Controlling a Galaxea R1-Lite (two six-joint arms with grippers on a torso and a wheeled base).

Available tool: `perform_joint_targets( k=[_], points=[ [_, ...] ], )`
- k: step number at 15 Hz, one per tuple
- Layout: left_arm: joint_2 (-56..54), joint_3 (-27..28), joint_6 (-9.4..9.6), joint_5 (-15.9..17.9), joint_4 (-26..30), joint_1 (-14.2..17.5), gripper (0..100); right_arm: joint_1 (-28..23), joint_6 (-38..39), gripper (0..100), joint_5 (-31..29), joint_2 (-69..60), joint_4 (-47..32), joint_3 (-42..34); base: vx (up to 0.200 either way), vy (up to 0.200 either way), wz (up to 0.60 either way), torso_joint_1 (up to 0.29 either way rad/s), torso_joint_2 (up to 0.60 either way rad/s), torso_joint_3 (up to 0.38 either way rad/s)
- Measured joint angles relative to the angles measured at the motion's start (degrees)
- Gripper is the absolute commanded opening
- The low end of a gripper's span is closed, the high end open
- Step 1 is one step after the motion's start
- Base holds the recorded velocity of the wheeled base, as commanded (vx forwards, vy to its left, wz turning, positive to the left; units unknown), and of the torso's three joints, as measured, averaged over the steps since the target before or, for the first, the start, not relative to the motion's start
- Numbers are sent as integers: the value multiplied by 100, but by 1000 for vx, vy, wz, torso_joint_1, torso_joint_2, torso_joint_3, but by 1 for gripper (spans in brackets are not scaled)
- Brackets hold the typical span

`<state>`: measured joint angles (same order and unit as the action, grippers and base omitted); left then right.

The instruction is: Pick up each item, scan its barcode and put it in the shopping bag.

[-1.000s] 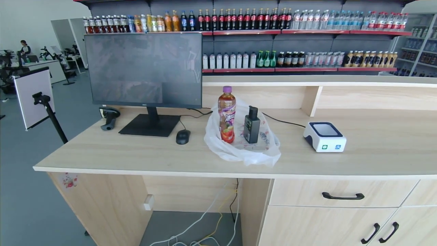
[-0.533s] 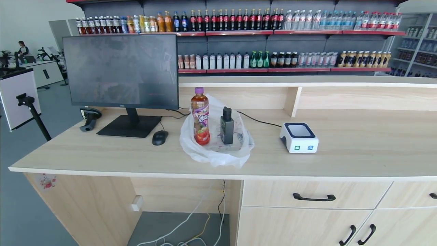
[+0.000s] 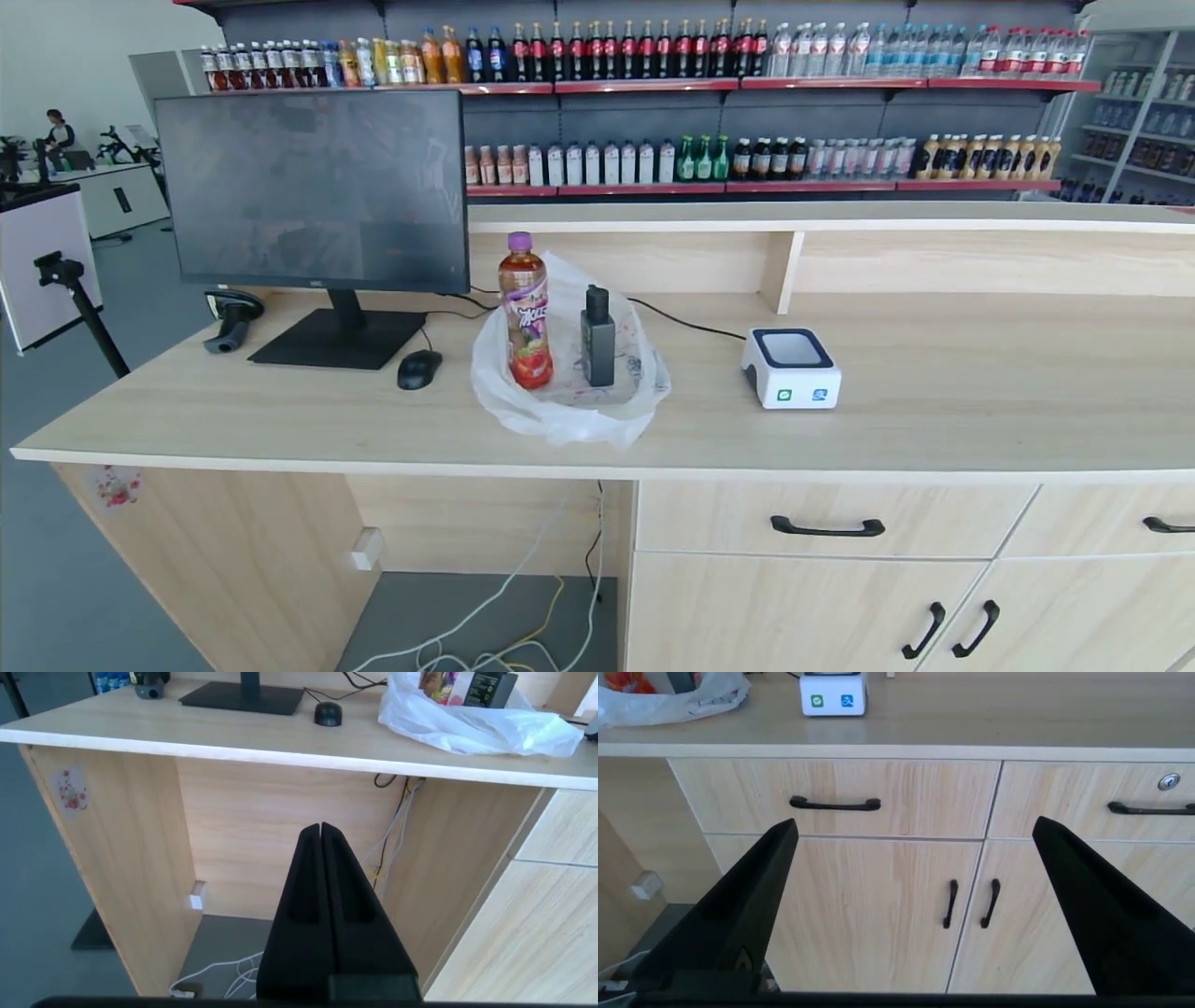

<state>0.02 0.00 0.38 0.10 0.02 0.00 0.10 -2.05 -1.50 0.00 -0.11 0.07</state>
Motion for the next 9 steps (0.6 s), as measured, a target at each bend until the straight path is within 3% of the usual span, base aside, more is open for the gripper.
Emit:
perform_joint_targets(
  k=[9],
  points=[
    [0, 0, -2, -2, -2, 0, 0, -7, -5, 100, 2, 0, 1, 2, 0, 0, 0, 0, 0, 0]
  ],
)
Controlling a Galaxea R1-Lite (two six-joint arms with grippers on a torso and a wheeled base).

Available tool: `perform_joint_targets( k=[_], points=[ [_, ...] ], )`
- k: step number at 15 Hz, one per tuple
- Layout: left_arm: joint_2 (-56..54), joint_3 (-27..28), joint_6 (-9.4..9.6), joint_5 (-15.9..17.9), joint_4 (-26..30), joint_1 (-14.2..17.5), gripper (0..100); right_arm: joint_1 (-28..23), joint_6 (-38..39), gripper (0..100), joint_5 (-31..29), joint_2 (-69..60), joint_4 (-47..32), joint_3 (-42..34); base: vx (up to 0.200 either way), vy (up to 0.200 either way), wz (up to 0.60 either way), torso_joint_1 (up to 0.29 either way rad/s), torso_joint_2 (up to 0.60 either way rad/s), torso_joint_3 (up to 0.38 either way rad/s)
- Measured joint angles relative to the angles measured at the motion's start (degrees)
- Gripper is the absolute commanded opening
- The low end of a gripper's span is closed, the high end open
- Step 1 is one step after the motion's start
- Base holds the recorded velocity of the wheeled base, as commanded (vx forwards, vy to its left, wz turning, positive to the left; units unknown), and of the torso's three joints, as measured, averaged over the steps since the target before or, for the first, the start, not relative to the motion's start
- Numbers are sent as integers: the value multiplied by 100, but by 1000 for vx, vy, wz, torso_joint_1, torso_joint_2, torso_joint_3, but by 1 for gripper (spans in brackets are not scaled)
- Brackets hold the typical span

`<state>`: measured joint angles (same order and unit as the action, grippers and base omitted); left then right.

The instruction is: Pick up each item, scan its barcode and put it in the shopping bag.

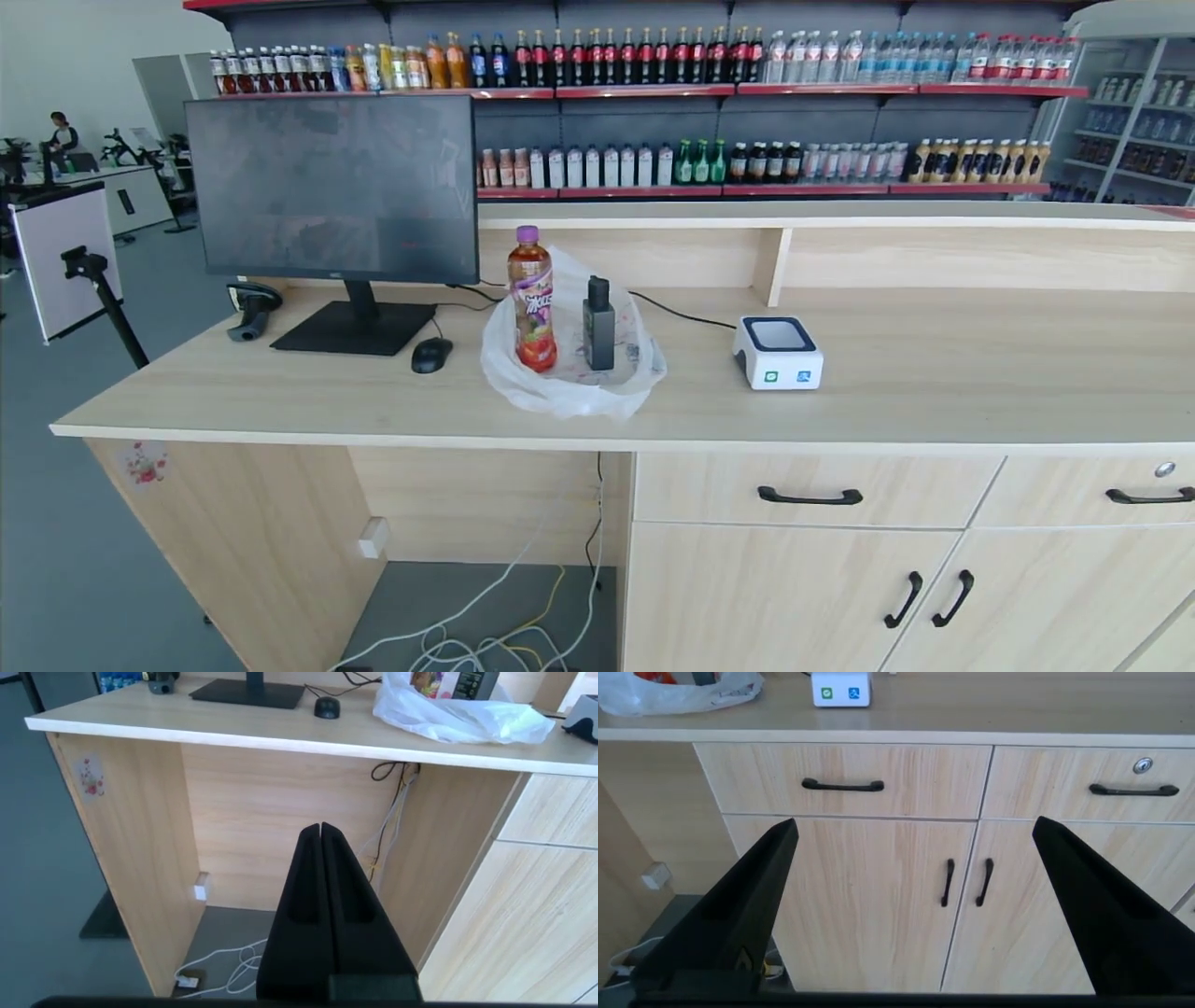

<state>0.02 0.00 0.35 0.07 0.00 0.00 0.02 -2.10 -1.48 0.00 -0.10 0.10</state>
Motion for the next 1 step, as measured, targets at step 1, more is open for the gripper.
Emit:
perform_joint_targets(
  k=[1],
  points=[
    [0, 0, 0, 2, 0, 0, 0, 2, 0, 100, 0, 0, 0, 0, 0, 0, 0, 0, 0, 0]
  ],
)
